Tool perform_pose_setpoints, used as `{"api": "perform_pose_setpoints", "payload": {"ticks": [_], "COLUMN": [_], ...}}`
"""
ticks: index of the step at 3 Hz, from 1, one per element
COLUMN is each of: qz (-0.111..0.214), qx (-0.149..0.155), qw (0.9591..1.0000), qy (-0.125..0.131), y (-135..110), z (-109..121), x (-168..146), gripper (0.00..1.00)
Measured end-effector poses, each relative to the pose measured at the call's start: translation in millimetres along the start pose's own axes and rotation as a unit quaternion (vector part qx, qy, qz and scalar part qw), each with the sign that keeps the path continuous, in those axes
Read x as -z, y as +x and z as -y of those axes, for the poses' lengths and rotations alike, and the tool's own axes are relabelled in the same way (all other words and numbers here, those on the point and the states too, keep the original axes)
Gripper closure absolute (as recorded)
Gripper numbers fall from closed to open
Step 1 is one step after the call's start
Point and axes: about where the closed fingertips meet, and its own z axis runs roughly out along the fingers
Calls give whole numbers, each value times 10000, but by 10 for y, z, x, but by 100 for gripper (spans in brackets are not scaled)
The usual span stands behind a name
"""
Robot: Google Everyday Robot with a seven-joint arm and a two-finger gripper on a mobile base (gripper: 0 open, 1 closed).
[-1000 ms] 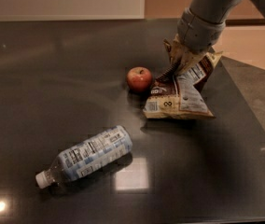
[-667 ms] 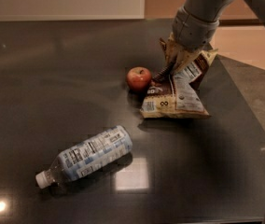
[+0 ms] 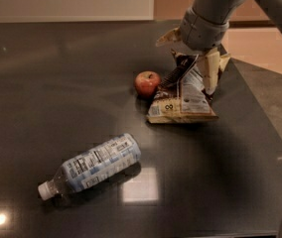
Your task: Move brown chip bag near apple
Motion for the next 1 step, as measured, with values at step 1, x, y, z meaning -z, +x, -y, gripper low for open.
{"api": "perform_pose_setpoints", "payload": {"ticks": [1], "qz": [0], "qx": [0], "qw": [10000], "qy": [1], "y": [0], "z": [0], "x": [0], "gripper": [0]}}
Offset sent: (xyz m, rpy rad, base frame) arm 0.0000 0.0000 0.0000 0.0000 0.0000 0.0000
